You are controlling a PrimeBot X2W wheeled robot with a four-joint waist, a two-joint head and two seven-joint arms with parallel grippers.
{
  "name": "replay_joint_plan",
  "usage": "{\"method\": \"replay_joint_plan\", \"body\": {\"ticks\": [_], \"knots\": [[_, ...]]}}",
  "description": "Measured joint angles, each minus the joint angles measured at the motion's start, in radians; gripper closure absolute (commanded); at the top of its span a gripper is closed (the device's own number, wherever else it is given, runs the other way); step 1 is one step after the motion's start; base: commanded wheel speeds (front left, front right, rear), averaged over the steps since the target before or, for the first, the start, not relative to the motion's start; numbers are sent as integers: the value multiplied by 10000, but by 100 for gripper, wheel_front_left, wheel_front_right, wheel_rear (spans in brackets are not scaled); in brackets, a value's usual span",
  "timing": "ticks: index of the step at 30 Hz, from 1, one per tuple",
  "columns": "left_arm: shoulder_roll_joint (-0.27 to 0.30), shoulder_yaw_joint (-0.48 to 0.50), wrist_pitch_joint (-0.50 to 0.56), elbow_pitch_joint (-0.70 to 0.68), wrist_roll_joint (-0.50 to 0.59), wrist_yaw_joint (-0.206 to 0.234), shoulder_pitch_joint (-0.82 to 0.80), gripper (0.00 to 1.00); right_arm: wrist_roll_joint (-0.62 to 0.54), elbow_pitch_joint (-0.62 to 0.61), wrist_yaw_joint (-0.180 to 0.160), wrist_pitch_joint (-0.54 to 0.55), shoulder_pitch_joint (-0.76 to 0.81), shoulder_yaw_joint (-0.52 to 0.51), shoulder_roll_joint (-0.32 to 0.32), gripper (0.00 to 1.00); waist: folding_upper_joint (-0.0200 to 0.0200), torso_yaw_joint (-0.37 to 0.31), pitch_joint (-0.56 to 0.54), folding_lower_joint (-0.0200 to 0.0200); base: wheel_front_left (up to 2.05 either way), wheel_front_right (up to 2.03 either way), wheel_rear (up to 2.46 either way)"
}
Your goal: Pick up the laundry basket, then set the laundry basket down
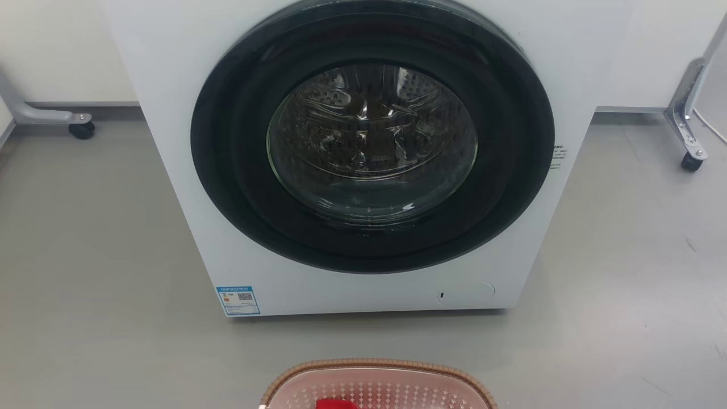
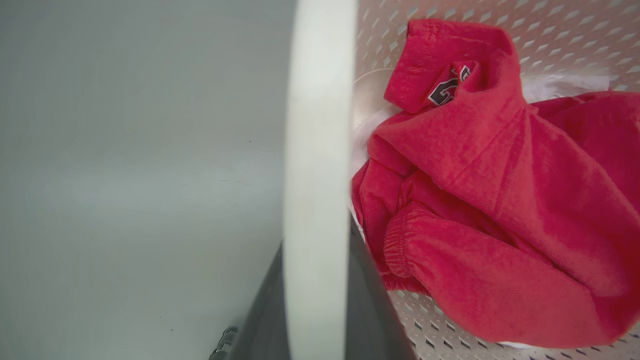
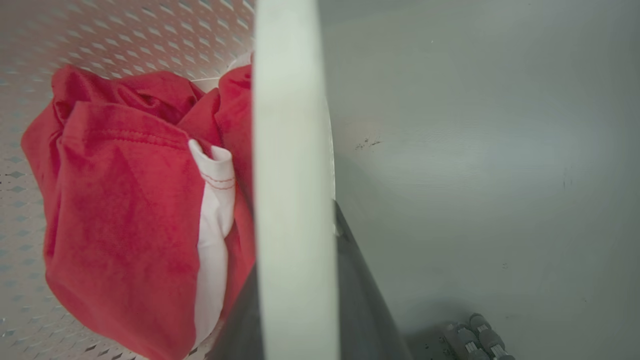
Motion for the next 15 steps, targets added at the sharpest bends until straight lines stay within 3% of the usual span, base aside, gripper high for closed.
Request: {"method": "replay_joint_plan", "body": {"ticks": [15], "knots": [[2,-134,40,4,-77,12,-4,100,347,105,-42,-33,-108,336,-2,100,0,-6,12,0,0,0,0]]}}
